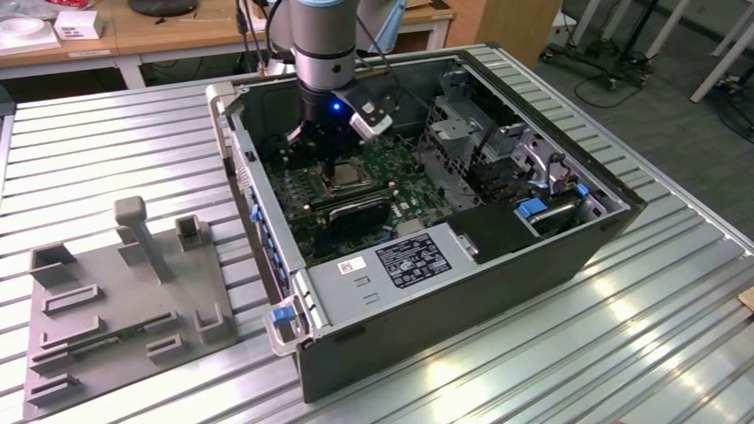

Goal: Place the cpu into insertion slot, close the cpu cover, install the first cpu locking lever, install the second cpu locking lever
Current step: 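Close the cpu cover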

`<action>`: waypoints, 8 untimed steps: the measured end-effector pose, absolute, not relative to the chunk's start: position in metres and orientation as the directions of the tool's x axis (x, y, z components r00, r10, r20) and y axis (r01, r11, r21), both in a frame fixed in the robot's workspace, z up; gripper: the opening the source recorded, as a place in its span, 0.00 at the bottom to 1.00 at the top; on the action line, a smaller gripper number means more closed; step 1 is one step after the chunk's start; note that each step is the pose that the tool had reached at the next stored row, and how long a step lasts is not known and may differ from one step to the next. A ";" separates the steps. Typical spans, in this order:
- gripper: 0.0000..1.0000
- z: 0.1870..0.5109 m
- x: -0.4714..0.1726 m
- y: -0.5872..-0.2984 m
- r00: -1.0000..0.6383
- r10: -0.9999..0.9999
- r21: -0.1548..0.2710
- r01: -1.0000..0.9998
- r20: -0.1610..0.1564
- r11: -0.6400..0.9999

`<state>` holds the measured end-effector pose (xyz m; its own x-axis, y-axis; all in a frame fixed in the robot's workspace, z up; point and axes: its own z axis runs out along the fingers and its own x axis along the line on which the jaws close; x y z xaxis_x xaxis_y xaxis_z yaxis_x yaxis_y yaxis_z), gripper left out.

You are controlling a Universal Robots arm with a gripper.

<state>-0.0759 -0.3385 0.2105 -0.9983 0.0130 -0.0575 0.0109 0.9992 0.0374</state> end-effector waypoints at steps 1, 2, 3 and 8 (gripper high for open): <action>0.11 0.210 -0.076 -0.339 -0.998 0.013 0.037 0.011 -0.057 0.999; 0.11 0.209 -0.076 -0.339 -0.998 0.013 0.037 0.011 -0.057 0.999; 0.11 0.208 -0.076 -0.339 -0.998 0.013 0.037 0.011 -0.057 0.999; 0.11 0.208 -0.076 -0.339 -0.998 0.013 0.037 0.011 -0.057 0.999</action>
<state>-0.0760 -0.3386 0.2076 -0.9983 0.0130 -0.0572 0.0109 0.9993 0.0369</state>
